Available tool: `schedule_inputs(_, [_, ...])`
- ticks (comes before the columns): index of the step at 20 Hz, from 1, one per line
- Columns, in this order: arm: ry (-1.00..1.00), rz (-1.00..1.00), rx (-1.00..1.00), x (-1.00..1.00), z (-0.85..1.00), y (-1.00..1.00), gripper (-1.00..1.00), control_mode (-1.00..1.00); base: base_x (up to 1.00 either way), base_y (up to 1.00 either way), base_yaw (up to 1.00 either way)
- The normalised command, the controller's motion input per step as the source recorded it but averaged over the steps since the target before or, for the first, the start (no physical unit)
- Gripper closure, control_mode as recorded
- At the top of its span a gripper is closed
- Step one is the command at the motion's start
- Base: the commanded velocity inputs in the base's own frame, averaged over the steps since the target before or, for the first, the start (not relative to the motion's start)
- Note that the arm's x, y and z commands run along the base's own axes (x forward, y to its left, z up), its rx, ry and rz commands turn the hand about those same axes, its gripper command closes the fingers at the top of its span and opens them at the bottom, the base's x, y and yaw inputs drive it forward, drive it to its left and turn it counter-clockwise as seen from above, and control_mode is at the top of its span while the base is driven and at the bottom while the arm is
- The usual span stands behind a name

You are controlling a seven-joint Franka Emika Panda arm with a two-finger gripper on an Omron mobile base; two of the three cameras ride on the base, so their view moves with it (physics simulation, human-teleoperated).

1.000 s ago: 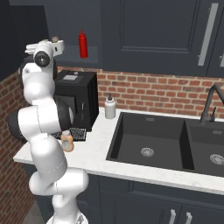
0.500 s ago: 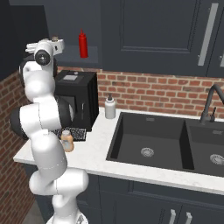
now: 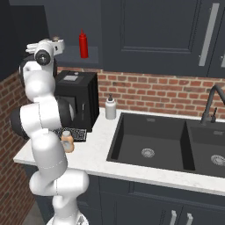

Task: Put the shaker and condiment bottle from the counter next to their counterparts in the cabinet.

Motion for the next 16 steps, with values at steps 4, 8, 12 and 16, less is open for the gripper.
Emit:
schedule_inputs(4, [0.0, 0.0, 0.0, 0.0, -0.07, 0.0, -1.0, -1.0, 0.0, 0.0, 0.0])
schedule_inputs(8, [0.0, 0.0, 0.01, 0.0, -0.03, 0.0, -1.0, -1.0, 0.0, 0.0, 0.0])
schedule_inputs(12, [0.0, 0.0, 0.01, 0.0, -0.02, 0.0, -1.0, -1.0, 0.0, 0.0, 0.0])
schedule_inputs(16, [0.0, 0.0, 0.04, -0.13, 0.0, 0.0, -1.0, -1.0, 0.0, 0.0, 0.0])
